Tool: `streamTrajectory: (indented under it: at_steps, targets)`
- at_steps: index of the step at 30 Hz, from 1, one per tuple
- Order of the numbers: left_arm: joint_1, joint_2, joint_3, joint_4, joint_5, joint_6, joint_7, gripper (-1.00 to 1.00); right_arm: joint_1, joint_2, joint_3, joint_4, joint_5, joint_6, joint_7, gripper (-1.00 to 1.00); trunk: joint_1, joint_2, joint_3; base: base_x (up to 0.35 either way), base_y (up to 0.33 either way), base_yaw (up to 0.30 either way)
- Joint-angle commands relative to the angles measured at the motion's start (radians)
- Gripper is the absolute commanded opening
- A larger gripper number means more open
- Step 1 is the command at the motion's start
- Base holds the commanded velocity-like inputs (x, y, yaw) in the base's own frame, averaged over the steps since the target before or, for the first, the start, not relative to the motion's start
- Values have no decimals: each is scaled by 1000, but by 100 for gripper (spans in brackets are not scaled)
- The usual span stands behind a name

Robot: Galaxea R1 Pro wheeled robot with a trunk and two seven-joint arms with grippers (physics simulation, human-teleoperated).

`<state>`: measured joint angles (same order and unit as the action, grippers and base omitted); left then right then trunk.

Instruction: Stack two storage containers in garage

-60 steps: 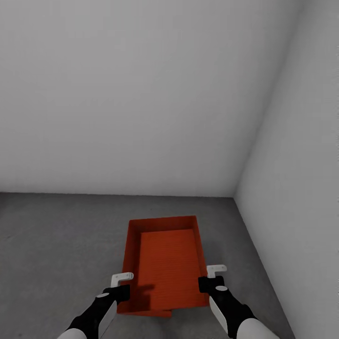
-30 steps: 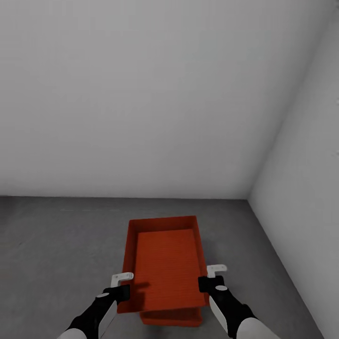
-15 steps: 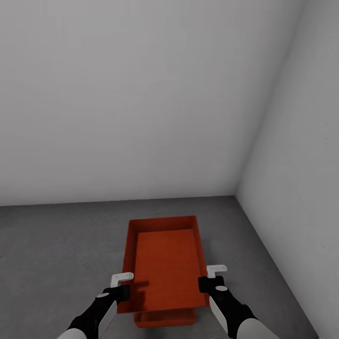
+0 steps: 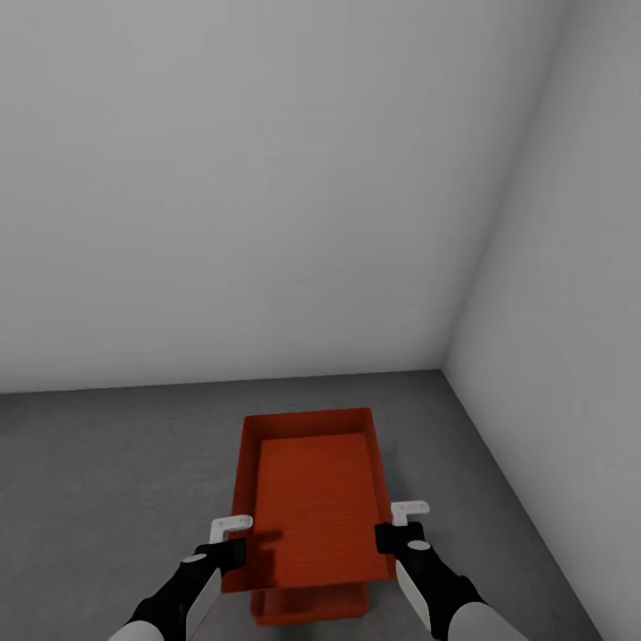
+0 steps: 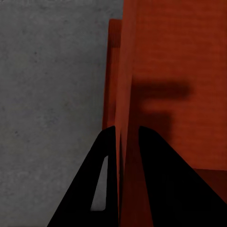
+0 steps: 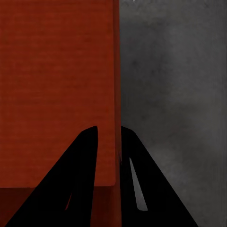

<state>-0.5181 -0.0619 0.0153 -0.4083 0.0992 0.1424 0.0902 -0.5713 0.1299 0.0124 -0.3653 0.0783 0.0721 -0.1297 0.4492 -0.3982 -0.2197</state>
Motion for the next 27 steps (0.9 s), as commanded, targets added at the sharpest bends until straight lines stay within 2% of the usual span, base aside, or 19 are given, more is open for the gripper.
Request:
streamTrajectory:
  at_steps: [1, 8, 17, 27]
  targets:
    - [1, 1, -23, -3, -19, 5, -30, -100, -7, 0, -66, -1, 16, 8, -8, -100, 1, -2, -2, 281, 0, 0]
    - [1, 1, -23, -3, -19, 5, -30, -100, -7, -1, -66, -1, 16, 8, -8, -100, 1, -2, -2, 293, 0, 0]
    - [1, 1, -23, -3, -19, 9, -30, -100, -7, -1, -66, -1, 15, 8, -8, -100, 1, -2, -2, 54, 2, 0]
    - [1, 1, -23, -4, -19, 7, -30, -100, -7, -1, -66, -1, 15, 8, -8, -100, 1, -2, -2, 254, 136, 0]
